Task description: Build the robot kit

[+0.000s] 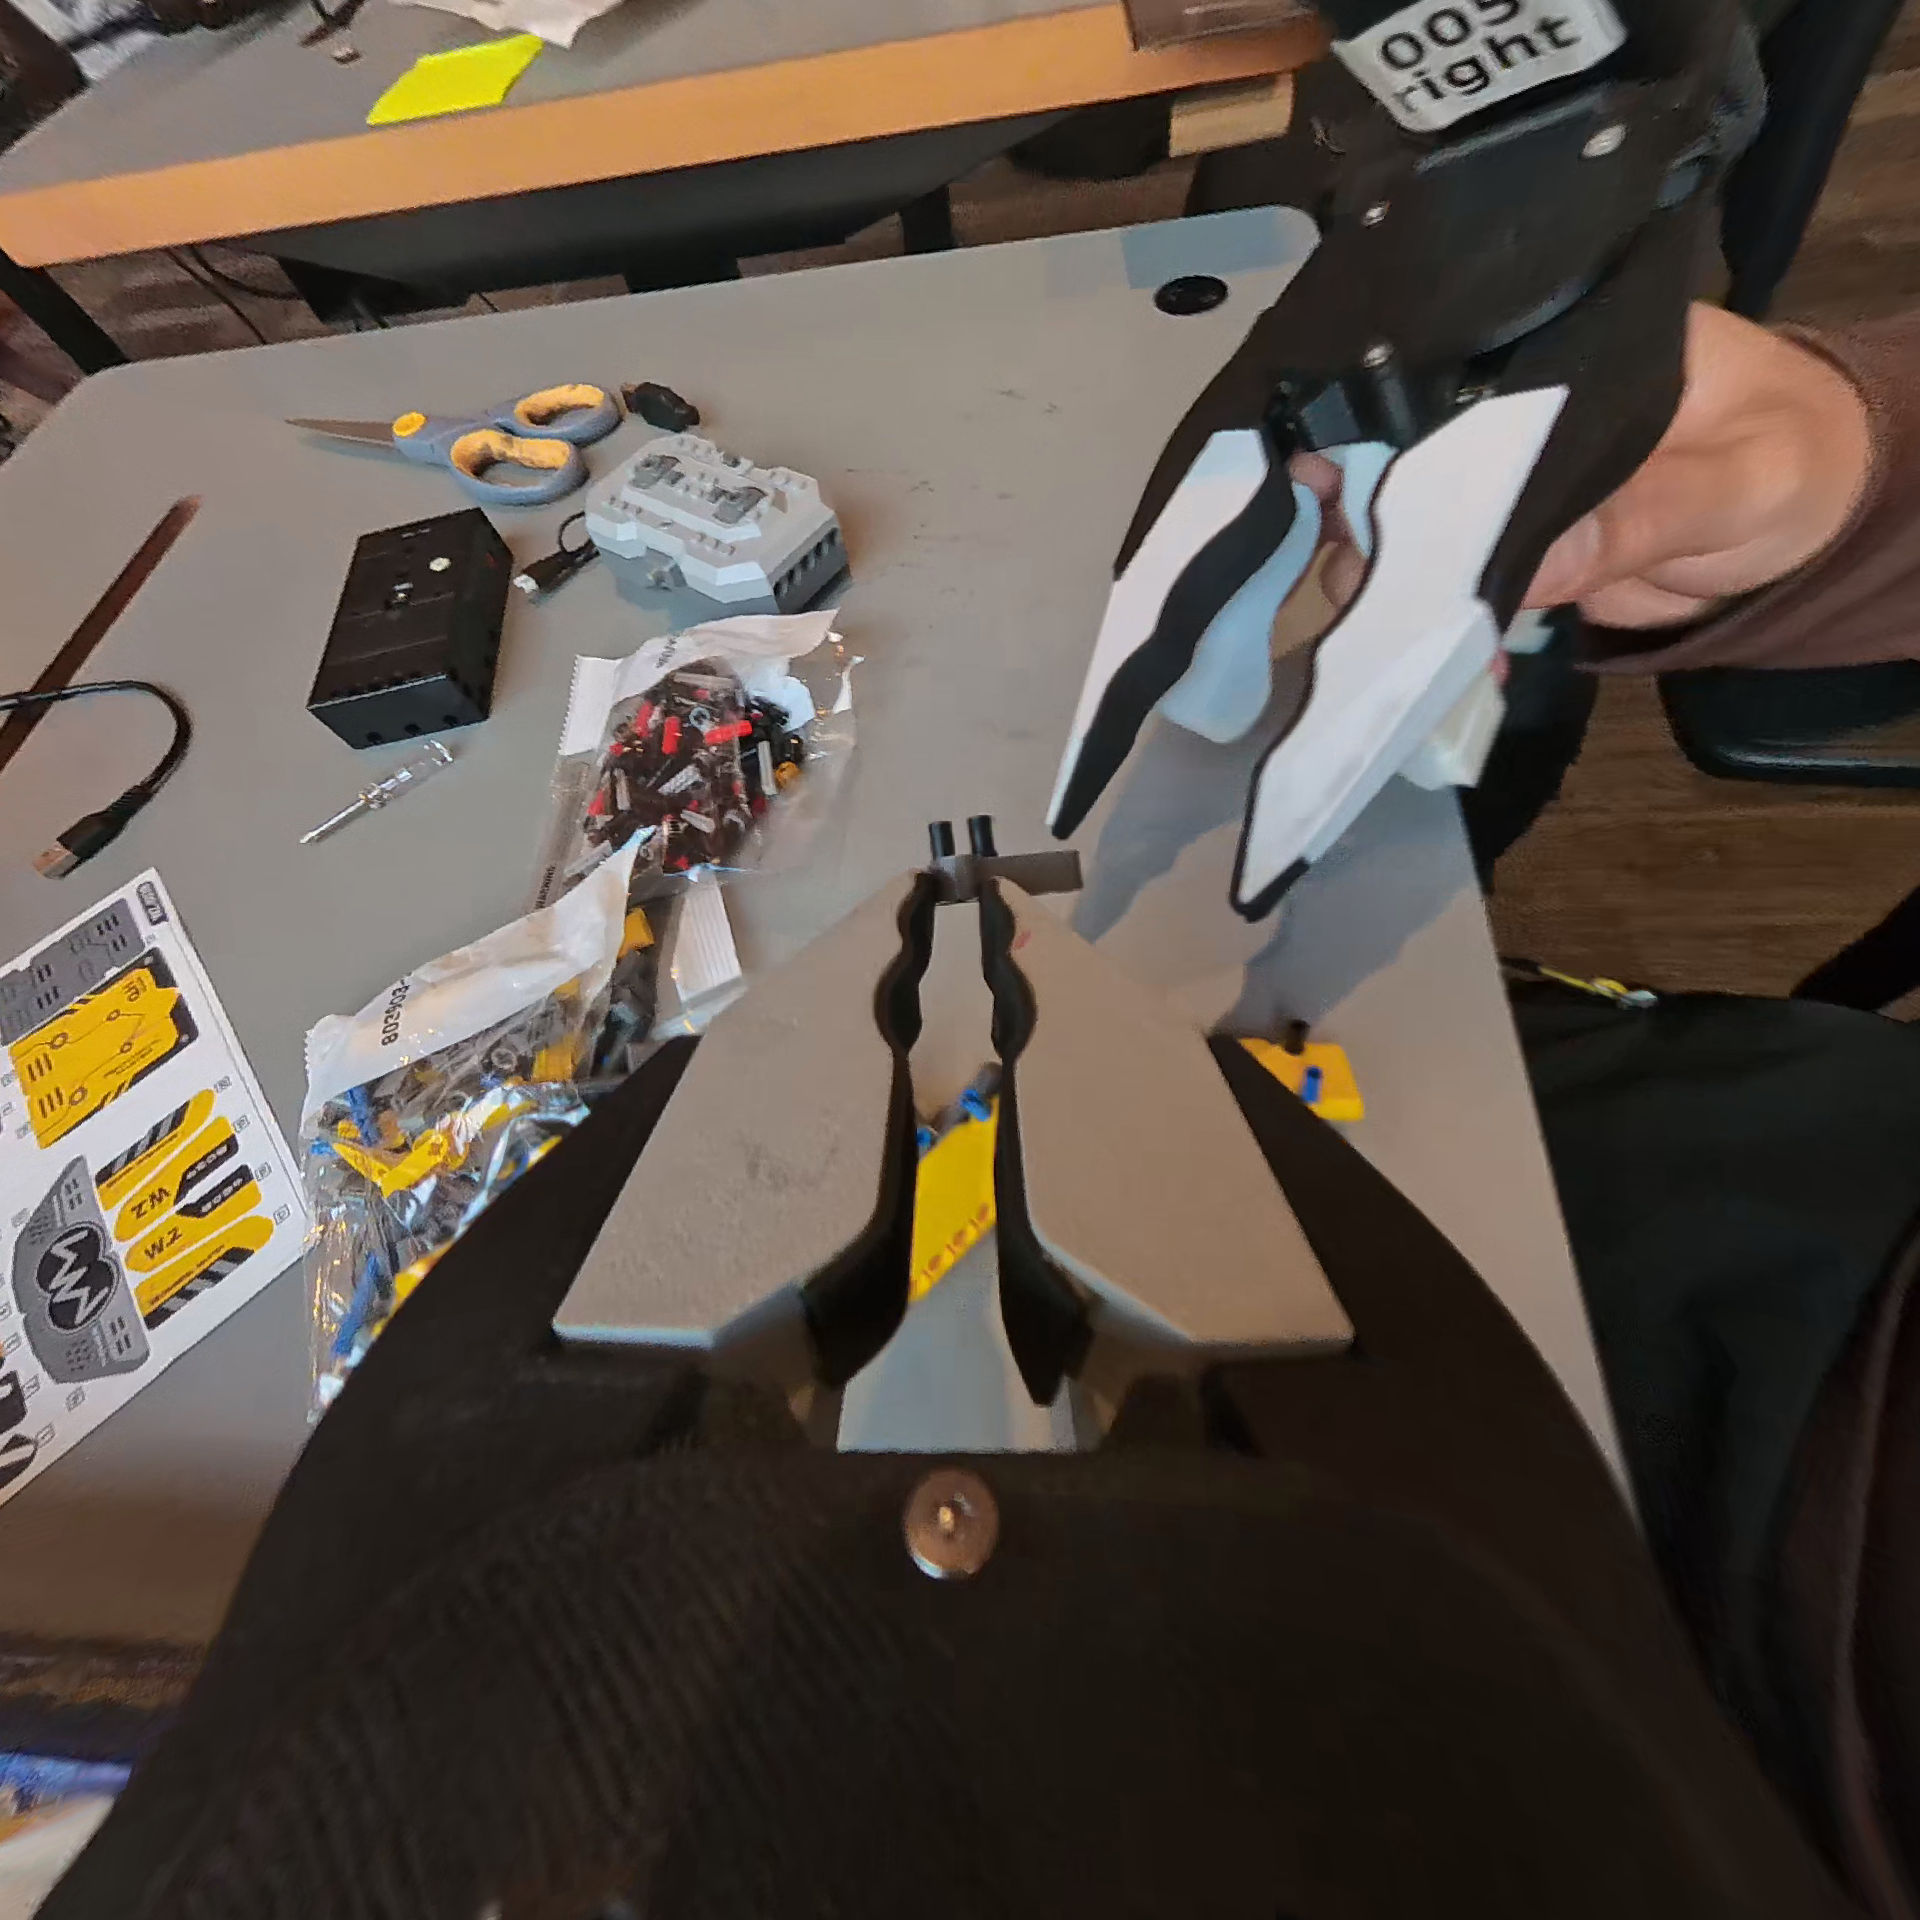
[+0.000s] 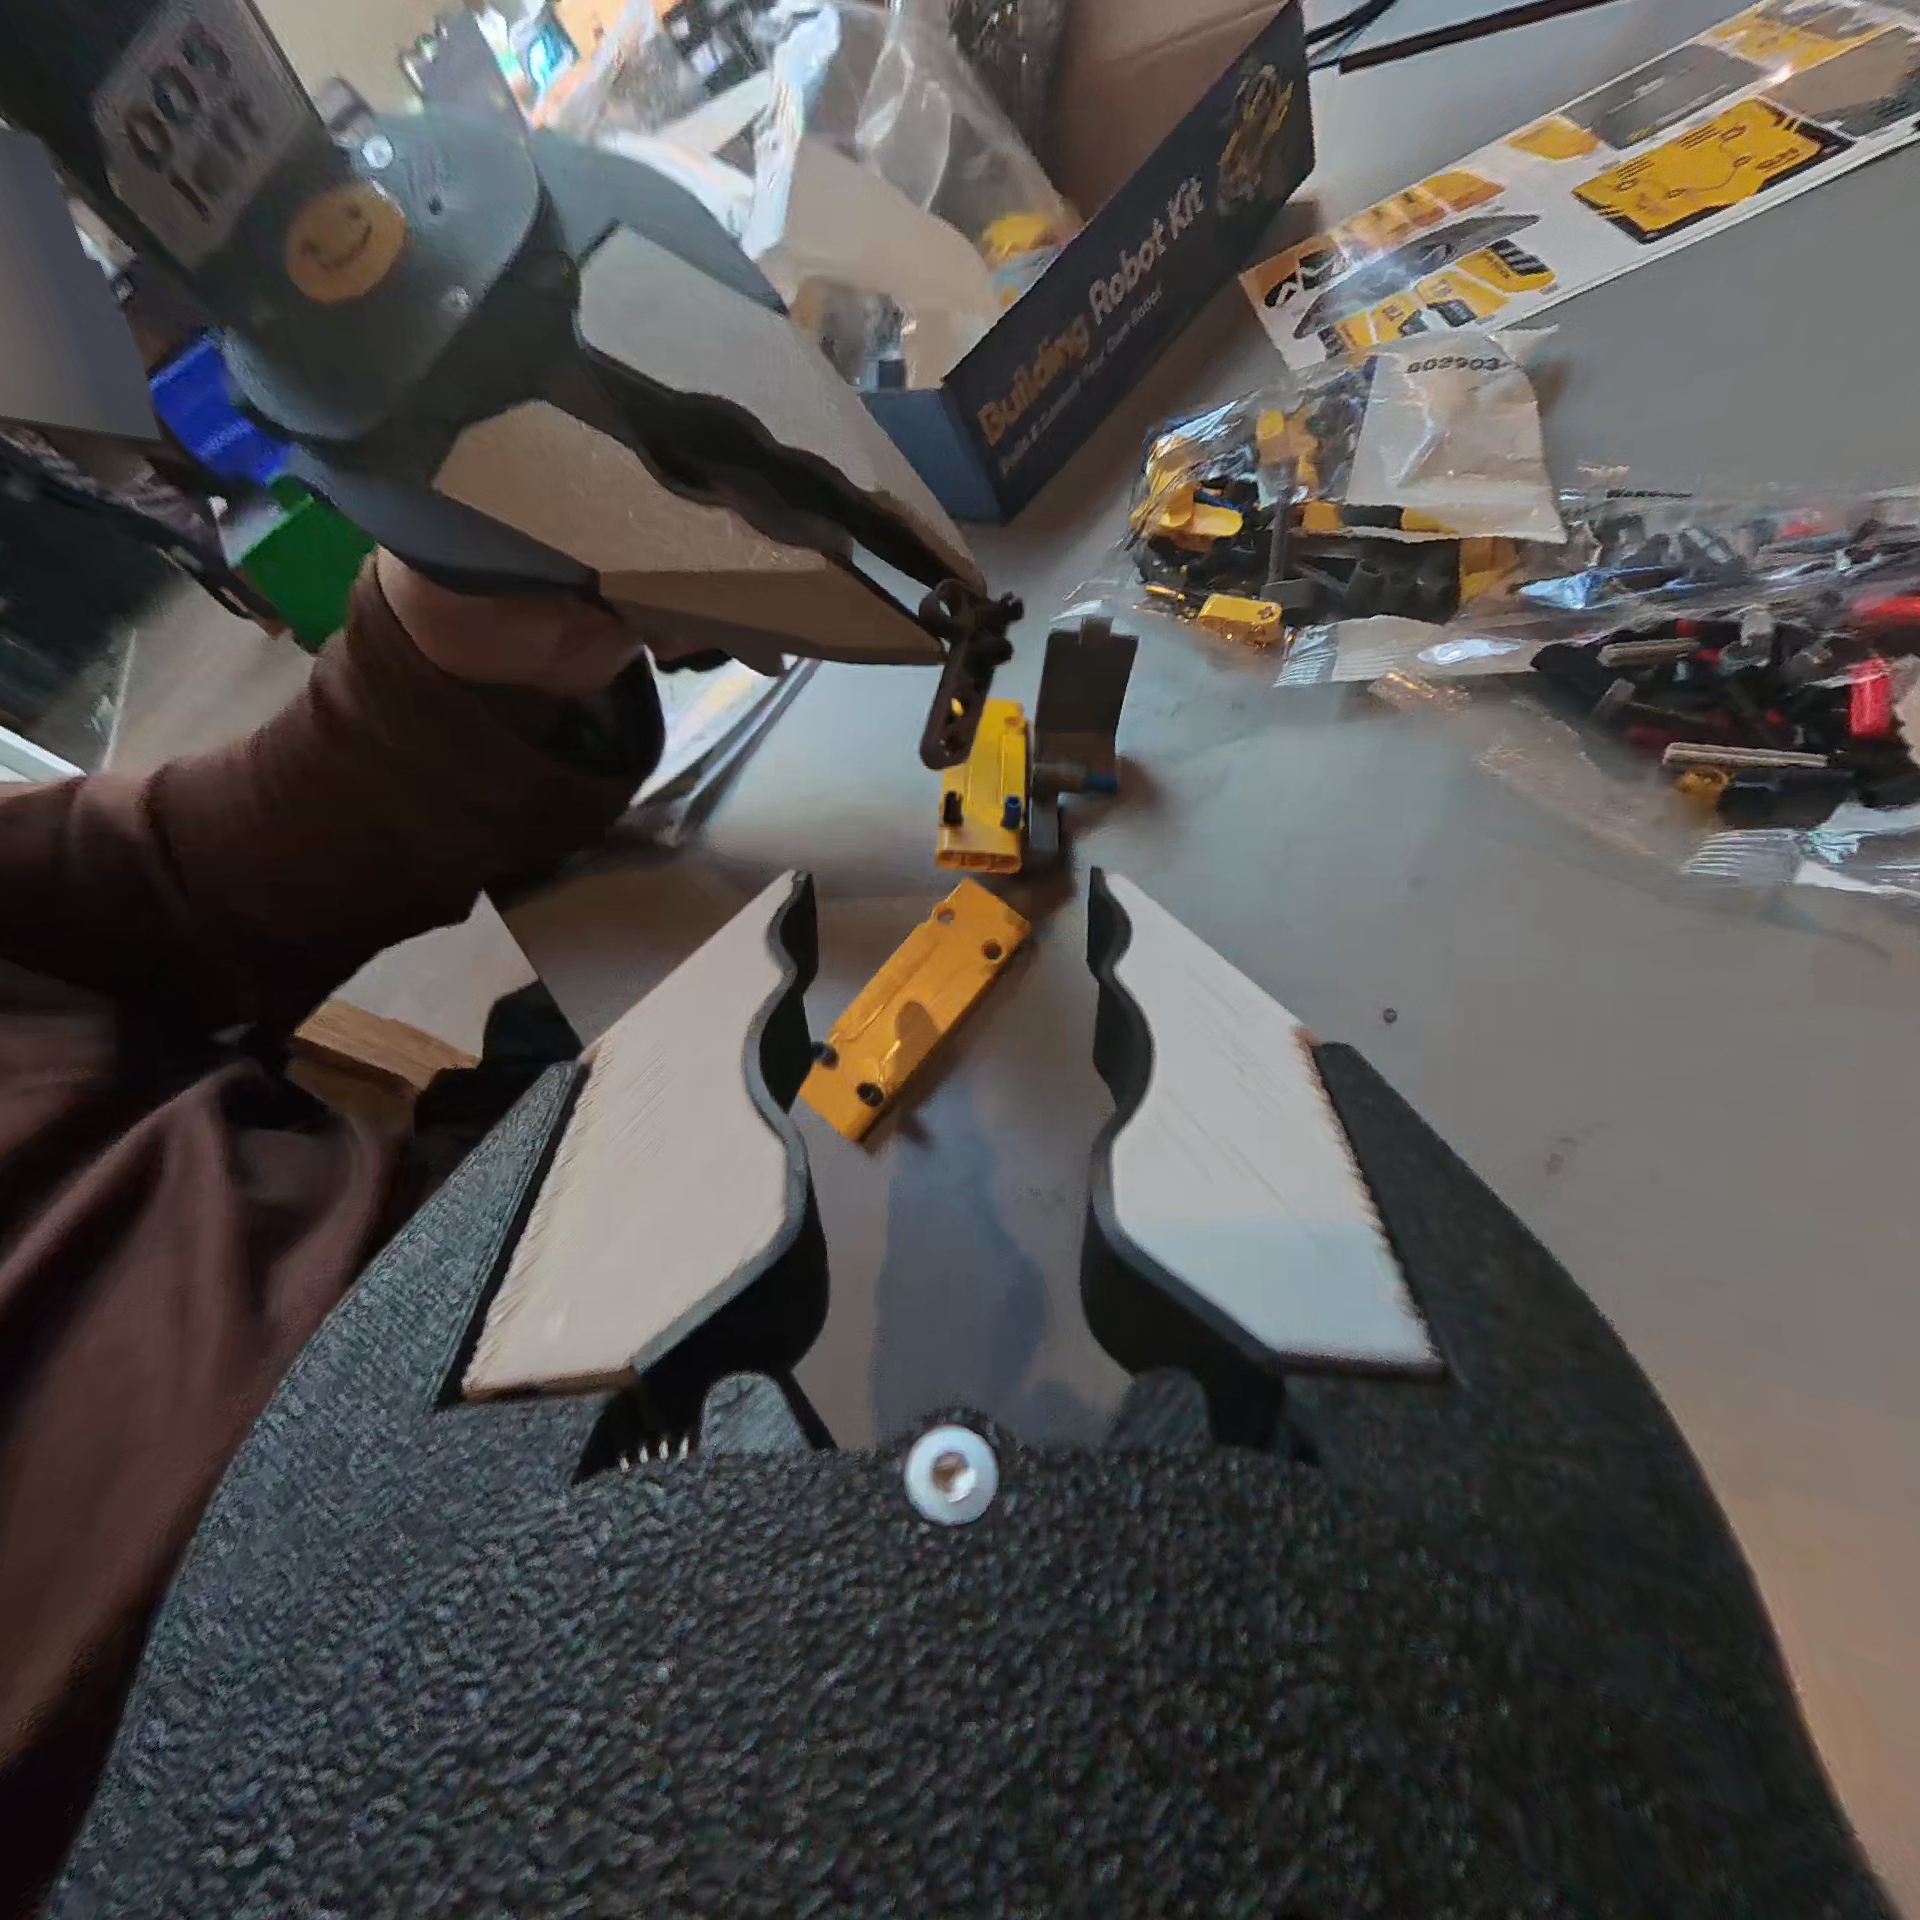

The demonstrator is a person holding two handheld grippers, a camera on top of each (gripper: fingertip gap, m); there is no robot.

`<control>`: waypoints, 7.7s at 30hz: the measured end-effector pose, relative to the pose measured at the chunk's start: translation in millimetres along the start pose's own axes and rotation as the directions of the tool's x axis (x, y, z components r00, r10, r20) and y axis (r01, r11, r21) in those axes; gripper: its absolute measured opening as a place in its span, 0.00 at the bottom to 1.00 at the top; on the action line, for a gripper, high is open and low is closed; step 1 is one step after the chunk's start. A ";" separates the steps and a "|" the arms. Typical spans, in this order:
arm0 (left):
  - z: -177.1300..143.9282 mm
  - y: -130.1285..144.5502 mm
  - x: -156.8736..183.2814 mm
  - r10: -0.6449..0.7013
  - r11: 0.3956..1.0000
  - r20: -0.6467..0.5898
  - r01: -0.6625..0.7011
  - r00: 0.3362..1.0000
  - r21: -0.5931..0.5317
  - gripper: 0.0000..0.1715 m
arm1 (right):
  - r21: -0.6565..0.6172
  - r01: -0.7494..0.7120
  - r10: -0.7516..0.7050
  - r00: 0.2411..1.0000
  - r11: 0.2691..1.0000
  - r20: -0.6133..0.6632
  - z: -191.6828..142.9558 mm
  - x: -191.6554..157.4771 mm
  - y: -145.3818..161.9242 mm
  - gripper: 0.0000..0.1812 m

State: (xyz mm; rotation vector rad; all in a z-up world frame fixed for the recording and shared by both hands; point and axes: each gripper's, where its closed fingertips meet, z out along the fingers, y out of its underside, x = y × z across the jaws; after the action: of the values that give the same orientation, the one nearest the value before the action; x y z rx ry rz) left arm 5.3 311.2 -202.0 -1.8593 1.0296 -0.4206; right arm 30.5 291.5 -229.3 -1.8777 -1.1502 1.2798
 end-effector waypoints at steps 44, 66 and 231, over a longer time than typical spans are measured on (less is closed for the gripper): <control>-43.9 104.9 64.9 -0.258 0.950 0.040 0.261 0.965 -0.170 0.03 | -0.357 0.098 -0.131 0.989 0.929 -0.070 25.7 -36.5 73.5 0.18; -30.2 98.6 84.7 -0.182 0.966 -0.099 0.159 0.978 -0.202 0.03 | -0.333 0.306 -0.269 0.951 0.892 0.153 26.6 -46.0 77.3 0.25; -37.7 77.6 85.6 0.797 0.583 0.274 -0.804 0.539 -0.114 0.03 | -0.301 0.159 -0.160 0.987 0.940 0.022 47.8 -52.3 70.1 0.16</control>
State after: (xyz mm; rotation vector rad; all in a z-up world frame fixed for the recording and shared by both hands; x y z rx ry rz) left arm -5.9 205.5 -260.8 -1.1611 1.5120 0.4037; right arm 0.3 212.9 -282.7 -1.9484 -1.5354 1.0587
